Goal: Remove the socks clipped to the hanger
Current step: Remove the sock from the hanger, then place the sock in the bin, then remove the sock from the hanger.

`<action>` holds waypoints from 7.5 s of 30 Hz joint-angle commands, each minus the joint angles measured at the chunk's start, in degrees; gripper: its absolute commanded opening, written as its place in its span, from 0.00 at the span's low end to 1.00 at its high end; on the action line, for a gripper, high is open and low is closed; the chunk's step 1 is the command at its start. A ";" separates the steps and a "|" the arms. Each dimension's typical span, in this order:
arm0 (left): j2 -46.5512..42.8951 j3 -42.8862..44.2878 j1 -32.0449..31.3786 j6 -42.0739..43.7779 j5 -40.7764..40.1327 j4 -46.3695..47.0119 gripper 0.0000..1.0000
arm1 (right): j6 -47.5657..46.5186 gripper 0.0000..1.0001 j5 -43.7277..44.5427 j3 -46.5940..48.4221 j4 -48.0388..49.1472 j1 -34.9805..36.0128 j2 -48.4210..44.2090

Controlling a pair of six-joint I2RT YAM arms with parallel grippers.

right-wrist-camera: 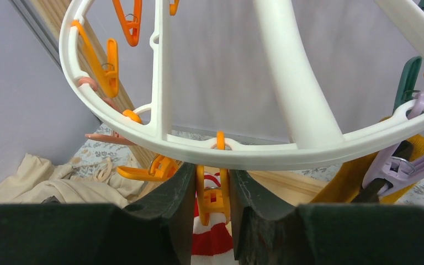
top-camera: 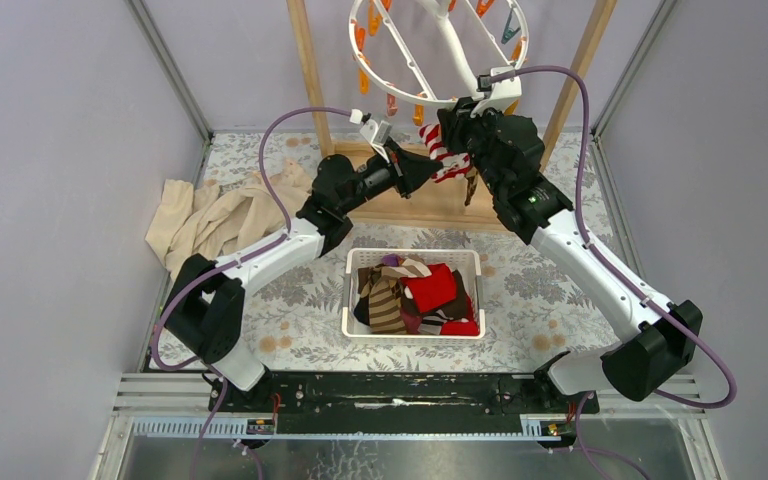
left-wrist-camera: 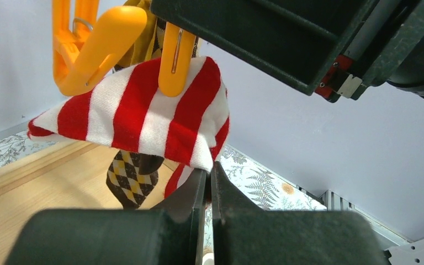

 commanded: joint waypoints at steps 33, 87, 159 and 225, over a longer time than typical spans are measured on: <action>-21.80 -1.78 -0.76 1.78 2.47 -26.92 0.07 | 6.58 0.79 -4.11 -3.16 -2.84 -1.00 -4.74; -24.74 -7.28 -7.87 -2.38 -2.25 -57.91 0.12 | 12.88 1.00 -4.53 -16.66 -21.99 -0.98 -25.10; -47.10 -12.28 -8.68 -5.16 -14.53 -72.06 0.99 | 21.00 0.93 -0.01 -8.38 -44.27 30.75 0.45; -24.68 -5.32 -7.72 -0.07 -13.73 -58.87 0.99 | 22.39 0.74 -27.87 -28.63 -5.26 -27.70 -14.14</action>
